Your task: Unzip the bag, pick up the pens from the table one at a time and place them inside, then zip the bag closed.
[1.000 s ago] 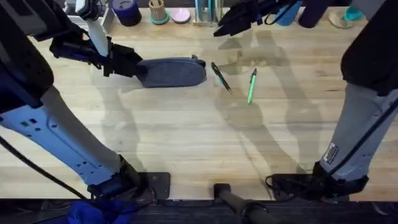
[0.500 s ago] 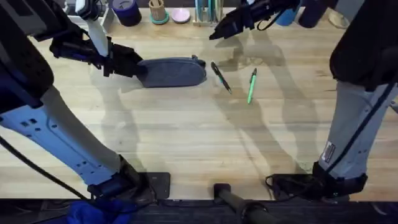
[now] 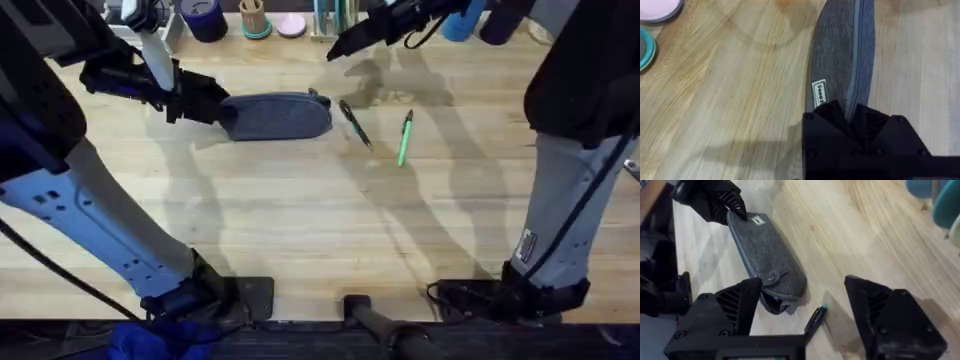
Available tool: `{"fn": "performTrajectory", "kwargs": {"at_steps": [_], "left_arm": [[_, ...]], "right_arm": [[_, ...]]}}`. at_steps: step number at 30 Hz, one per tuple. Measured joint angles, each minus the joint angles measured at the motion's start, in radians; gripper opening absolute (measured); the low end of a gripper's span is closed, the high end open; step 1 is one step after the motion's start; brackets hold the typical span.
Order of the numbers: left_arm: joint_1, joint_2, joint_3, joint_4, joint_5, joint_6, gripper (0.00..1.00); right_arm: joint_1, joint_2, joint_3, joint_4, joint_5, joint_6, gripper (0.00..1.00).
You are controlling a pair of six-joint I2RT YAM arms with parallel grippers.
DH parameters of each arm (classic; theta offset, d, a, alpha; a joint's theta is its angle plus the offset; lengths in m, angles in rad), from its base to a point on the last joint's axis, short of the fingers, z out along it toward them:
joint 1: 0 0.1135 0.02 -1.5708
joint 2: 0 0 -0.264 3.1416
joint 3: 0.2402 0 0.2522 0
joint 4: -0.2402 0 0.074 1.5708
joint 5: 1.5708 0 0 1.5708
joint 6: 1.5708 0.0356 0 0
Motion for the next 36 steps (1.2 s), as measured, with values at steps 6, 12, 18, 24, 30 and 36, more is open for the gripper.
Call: {"fn": "performTrajectory", "kwargs": {"at_steps": [6, 12, 18, 24, 30, 36], "left_arm": [[0.000, 0.000, 0.000, 0.000, 0.000, 0.000, 0.042], [0.000, 0.000, 0.000, 0.000, 0.000, 0.000, 0.042], [0.000, 0.000, 0.000, 0.000, 0.000, 0.000, 0.042], [0.000, 0.000, 0.000, 0.000, 0.000, 0.000, 0.042], [0.000, 0.000, 0.000, 0.000, 0.000, 0.000, 0.042], [0.000, 0.000, 0.000, 0.000, 0.000, 0.000, 0.042]], "right_arm": [[0.002, 0.000, 0.000, -0.021, 0.009, 0.038, 0.995], [0.033, 0.000, 0.000, -0.049, 0.058, 0.042, 0.995], [0.066, 0.000, 0.000, -0.137, 0.067, 0.018, 0.995], [0.075, 0.000, 0.000, -0.143, 0.078, 0.013, 0.995], [0.111, 0.000, 0.000, -0.127, 0.147, 0.064, 0.995], [0.160, 0.000, 0.000, -0.102, 0.194, 0.138, 0.995]]}}
